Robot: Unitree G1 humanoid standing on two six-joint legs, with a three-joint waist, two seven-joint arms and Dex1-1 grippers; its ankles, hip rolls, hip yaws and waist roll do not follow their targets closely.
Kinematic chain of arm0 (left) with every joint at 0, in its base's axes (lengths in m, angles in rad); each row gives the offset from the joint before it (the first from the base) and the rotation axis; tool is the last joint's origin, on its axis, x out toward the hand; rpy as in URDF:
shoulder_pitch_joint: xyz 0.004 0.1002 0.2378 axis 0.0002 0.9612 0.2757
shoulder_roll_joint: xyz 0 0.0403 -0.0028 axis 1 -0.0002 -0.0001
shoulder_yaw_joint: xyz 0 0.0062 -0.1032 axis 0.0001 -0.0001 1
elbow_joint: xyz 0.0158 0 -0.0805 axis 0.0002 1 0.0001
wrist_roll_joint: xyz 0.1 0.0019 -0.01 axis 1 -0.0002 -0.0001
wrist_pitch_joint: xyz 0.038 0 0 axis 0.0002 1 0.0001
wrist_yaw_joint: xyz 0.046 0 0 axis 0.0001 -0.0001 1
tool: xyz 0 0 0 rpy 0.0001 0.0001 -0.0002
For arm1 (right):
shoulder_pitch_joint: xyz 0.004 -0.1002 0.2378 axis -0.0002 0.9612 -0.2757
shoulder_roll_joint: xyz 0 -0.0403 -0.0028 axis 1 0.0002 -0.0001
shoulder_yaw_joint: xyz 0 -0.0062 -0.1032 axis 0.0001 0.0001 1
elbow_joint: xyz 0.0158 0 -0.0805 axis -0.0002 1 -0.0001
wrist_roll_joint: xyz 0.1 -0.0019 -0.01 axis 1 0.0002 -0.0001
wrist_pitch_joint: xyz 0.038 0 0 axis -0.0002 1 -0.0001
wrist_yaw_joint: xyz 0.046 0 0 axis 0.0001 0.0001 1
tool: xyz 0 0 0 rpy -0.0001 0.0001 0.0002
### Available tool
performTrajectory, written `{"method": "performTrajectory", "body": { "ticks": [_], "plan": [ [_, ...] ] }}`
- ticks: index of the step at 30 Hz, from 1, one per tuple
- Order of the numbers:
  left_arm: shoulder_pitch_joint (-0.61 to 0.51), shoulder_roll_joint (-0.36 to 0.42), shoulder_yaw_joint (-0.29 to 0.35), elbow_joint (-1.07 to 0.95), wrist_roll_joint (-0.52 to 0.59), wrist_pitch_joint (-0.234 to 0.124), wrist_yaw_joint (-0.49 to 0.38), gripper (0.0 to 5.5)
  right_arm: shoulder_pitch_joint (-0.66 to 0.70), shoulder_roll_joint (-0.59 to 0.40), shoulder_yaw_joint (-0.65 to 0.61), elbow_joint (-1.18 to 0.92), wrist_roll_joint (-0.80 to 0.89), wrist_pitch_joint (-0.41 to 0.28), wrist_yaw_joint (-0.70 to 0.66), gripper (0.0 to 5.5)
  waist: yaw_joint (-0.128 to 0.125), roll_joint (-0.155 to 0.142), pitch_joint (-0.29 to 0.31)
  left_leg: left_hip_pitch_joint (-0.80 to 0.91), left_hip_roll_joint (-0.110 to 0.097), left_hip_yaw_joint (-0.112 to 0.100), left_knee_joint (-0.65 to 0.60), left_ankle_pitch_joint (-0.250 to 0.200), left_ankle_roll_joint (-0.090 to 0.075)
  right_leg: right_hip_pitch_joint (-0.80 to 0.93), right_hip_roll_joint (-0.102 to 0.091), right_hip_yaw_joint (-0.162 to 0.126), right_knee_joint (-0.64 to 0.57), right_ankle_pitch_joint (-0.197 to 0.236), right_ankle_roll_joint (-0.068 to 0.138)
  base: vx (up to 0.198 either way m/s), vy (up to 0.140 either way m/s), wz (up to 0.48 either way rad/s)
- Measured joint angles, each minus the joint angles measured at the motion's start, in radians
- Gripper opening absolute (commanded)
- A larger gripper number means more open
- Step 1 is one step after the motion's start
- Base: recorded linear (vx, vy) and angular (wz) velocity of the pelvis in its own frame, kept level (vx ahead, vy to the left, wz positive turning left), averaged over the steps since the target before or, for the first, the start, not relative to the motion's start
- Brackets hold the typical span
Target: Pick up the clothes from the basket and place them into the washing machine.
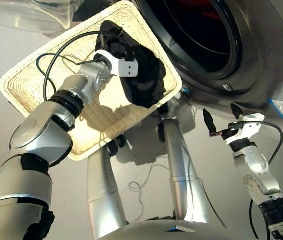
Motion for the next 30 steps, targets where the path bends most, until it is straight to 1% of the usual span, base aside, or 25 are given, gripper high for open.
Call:
{"method": "performTrajectory", "body": {
  "ticks": [1,2,4,9,17,22,24,25,26,27,28,29,30],
  "plan": [
    [-0.002,-0.003,0.003,0.007,-0.015,-0.001,0.0,0.54,0.001,0.001,0.001,0.0,0.0,0.002,0.001,5.5,-0.001,0.0,0.0,0.0,0.0,0.0,-0.001,0.0,0.0,0.0,0.0,0.0,0.0,0.0,0.0,0.0,0.0,0.0],
    [-0.003,-0.005,0.003,0.014,-0.024,-0.001,-0.001,0.0,0.001,0.001,0.001,0.0,0.0,0.002,0.001,5.5,-0.001,0.0,0.002,0.0,0.0,0.0,-0.001,0.0,0.0,-0.001,0.0,0.0,0.0,0.0,0.0,0.0,0.0,0.0],
    [-0.002,-0.005,0.013,0.014,-0.057,-0.007,-0.004,0.0,0.001,0.001,0.0,-0.002,0.004,0.002,0.006,5.5,-0.002,-0.002,0.012,0.0,0.001,0.0,-0.001,0.0,0.0,0.0,0.0,0.0,0.0,0.0,0.0,0.0,0.0,0.0],
    [0.001,0.001,0.02,0.01,-0.166,-0.045,-0.031,0.0,0.001,0.001,0.0,-0.006,0.04,0.002,0.021,5.5,-0.002,-0.001,0.021,-0.016,0.001,-0.002,0.001,0.0,0.0,-0.014,0.0,-0.001,0.0,0.0,0.0,0.0,0.0,0.0],
    [0.002,0.006,0.02,0.01,-0.203,-0.065,-0.057,0.0,0.001,0.001,0.0,-0.009,0.068,0.002,0.035,5.5,-0.002,-0.001,0.021,-0.024,0.001,-0.004,0.004,-0.001,-0.001,-0.021,0.0,-0.003,0.001,0.002,0.001,0.0,0.0,0.0],
    [0.006,0.009,0.02,0.004,-0.208,-0.068,-0.054,0.0,0.001,0.001,0.0,-0.009,0.078,0.002,0.035,5.5,-0.001,-0.001,0.021,-0.024,0.001,-0.004,0.007,-0.001,-0.001,-0.02,0.0,-0.003,0.002,0.002,0.0,0.0,0.0,0.0],
    [0.022,0.026,0.024,-0.04,-0.207,-0.068,-0.039,0.0,-0.001,0.001,0.0,-0.009,0.077,0.002,0.033,5.5,0.002,-0.001,0.021,-0.024,-0.002,-0.005,0.007,-0.001,-0.001,-0.02,0.0,-0.004,0.003,0.002,0.0,0.0,0.0,0.0],
    [0.046,0.042,0.045,-0.09,-0.207,-0.069,-0.027,0.0,-0.002,0.001,0.0,-0.009,0.077,0.001,0.031,5.5,0.001,-0.001,0.021,-0.024,-0.001,-0.005,0.008,-0.001,-0.001,-0.02,0.0,-0.003,0.005,0.002,0.0,0.0,0.0,0.0],
    [0.085,0.061,0.08,-0.148,-0.208,-0.075,-0.015,0.0,-0.008,0.002,0.001,-0.008,0.075,0.001,0.023,5.5,0.007,-0.001,0.021,-0.024,-0.004,-0.006,0.008,-0.001,-0.001,-0.02,-0.001,-0.004,0.006,0.002,0.0,0.0,0.0,0.0],
    [0.142,0.084,0.133,-0.234,-0.212,-0.087,0.002,0.0,-0.012,0.001,-0.001,-0.012,0.072,-0.003,0.012,5.5,0.0,-0.001,0.022,-0.023,-0.003,-0.006,0.009,-0.001,-0.002,-0.021,-0.001,-0.004,0.009,0.002,0.0,0.0,0.0,0.0],
    [0.229,0.102,0.203,-0.33,-0.219,-0.1,0.021,0.0,-0.02,0.002,0.004,-0.012,0.058,-0.003,-0.001,5.5,0.006,-0.001,0.022,-0.022,-0.007,-0.007,0.011,-0.001,-0.002,-0.02,-0.003,-0.003,0.015,0.001,0.001,0.0,0.0,0.0],
    [0.293,0.105,0.253,-0.396,-0.237,-0.119,0.042,0.0,-0.019,0.003,0.005,-0.02,0.046,-0.005,-0.015,5.5,0.013,-0.001,0.022,-0.021,-0.008,-0.007,0.012,-0.001,-0.003,-0.02,-0.003,-0.003,0.017,0.0,0.001,0.0,0.0,0.0],
    [0.346,0.11,0.271,-0.439,-0.244,-0.134,0.057,0.0,-0.024,0.006,0.006,-0.022,0.025,-0.005,-0.028,5.5,0.014,-0.001,0.022,-0.021,-0.007,-0.008,0.015,-0.001,-0.002,-0.02,-0.003,-0.003,0.019,0.001,0.001,0.0,0.0,0.0]
  ]
}}
